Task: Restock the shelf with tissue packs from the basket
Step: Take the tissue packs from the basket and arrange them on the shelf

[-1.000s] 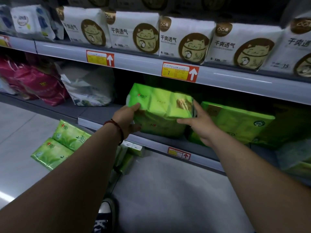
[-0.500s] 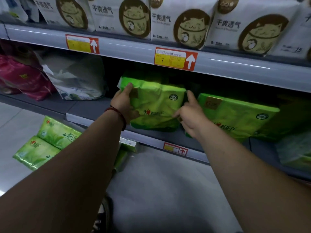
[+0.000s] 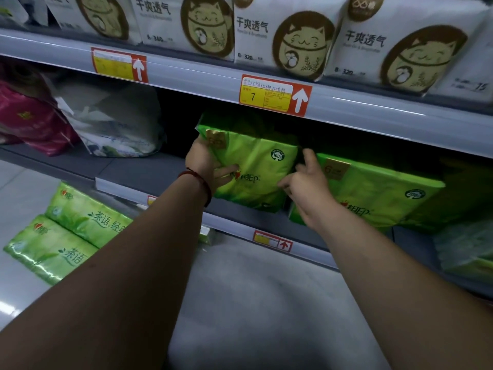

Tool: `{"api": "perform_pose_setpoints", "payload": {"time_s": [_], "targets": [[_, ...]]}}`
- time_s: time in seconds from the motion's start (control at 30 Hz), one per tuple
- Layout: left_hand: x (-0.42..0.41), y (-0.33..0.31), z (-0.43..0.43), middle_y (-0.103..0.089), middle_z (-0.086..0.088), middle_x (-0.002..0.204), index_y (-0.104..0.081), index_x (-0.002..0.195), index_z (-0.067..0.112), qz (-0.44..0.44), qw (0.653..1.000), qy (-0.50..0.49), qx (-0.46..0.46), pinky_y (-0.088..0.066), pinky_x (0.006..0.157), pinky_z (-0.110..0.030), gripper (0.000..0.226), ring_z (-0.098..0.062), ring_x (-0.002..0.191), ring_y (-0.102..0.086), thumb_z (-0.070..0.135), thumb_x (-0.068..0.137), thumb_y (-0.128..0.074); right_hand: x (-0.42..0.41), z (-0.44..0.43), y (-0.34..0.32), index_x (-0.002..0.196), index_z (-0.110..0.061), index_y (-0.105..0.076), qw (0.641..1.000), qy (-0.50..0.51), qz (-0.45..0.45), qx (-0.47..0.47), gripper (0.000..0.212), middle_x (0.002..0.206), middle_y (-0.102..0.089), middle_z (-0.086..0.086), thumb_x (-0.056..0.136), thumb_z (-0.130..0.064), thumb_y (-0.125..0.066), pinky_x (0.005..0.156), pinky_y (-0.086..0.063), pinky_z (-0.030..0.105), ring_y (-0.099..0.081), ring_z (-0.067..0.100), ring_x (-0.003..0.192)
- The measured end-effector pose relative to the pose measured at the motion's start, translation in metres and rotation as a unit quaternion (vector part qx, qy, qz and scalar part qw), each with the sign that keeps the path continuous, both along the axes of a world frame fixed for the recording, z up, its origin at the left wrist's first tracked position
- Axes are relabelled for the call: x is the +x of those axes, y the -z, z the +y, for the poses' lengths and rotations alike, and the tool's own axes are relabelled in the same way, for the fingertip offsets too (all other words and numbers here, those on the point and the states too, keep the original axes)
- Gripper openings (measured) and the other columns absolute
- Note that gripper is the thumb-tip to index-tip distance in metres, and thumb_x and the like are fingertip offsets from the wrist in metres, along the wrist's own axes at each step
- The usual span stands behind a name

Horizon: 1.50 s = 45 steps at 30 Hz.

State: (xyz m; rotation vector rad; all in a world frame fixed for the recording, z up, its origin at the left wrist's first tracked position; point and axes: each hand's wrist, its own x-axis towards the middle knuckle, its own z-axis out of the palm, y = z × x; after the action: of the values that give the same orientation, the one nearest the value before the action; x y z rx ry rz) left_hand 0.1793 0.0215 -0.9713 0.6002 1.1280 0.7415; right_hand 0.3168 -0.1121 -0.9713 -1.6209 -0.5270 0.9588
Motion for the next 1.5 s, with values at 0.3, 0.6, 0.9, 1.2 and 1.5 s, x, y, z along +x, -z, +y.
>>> {"api": "perform_pose_setpoints", "payload": {"time_s": [0.3, 0.6, 0.9, 1.2, 1.5], "targets": [[0.010, 0.000, -0.007, -0.054, -0.023, 0.133, -0.055, 0.103, 0.023, 0.029, 0.998, 0.034, 0.033, -0.056, 0.095, -0.056, 0.015, -0.034, 0.090, -0.071, 0.021, 0.098, -0.042, 0.002, -0.003, -0.007, 0.153, -0.022, -0.035, 0.988, 0.009, -0.151, -0.034, 0.075, 0.123, -0.066, 0.005, 0.086, 0.009, -0.053, 0.085, -0.062, 0.047, -0.067, 0.025, 0.100], [0.008, -0.001, -0.016, -0.056, -0.017, 0.140, -0.050, 0.137, 0.035, 0.047, 0.991, 0.102, 0.071, -0.061, 0.083, -0.053, 0.057, -0.035, 0.093, -0.067, 0.003, 0.090, -0.044, 0.004, -0.004, -0.002, 0.153, -0.026, -0.032, 0.967, 0.039, -0.244, -0.057, 0.069, 0.110, -0.067, 0.014, 0.091, -0.011, -0.060, 0.058, -0.052, 0.030, -0.067, 0.025, 0.080], [-0.013, 0.005, -0.018, -0.059, -0.008, 0.145, -0.022, 0.159, 0.050, 0.161, 0.965, 0.133, 0.156, -0.060, 0.062, -0.037, 0.085, -0.027, 0.080, -0.076, 0.001, 0.098, -0.055, 0.001, -0.005, 0.002, 0.150, -0.025, -0.036, 0.954, 0.030, -0.295, -0.044, 0.065, 0.115, -0.066, 0.014, 0.092, -0.017, -0.065, 0.075, -0.061, 0.040, -0.066, 0.020, 0.082], [-0.057, -0.024, -0.039, -0.067, -0.013, 0.131, -0.051, 0.149, 0.008, 0.351, 0.863, 0.199, 0.305, -0.054, 0.090, -0.032, 0.060, -0.023, 0.108, -0.067, 0.019, 0.094, -0.072, -0.015, -0.032, -0.029, 0.163, -0.025, -0.017, 0.947, -0.029, -0.316, -0.038, 0.083, 0.100, -0.053, -0.003, 0.097, -0.014, -0.065, 0.085, -0.061, 0.045, -0.065, 0.022, 0.087], [-0.151, -0.065, -0.080, -0.054, -0.013, 0.149, -0.046, 0.151, 0.015, 0.483, 0.747, 0.245, 0.386, -0.043, 0.107, -0.038, 0.071, -0.030, 0.137, -0.051, 0.035, 0.090, -0.077, -0.078, -0.052, -0.064, 0.158, -0.021, -0.031, 0.844, -0.231, -0.484, -0.019, 0.078, 0.151, -0.050, 0.013, 0.093, -0.027, -0.073, 0.107, -0.044, 0.038, -0.053, 0.032, 0.132]]}}
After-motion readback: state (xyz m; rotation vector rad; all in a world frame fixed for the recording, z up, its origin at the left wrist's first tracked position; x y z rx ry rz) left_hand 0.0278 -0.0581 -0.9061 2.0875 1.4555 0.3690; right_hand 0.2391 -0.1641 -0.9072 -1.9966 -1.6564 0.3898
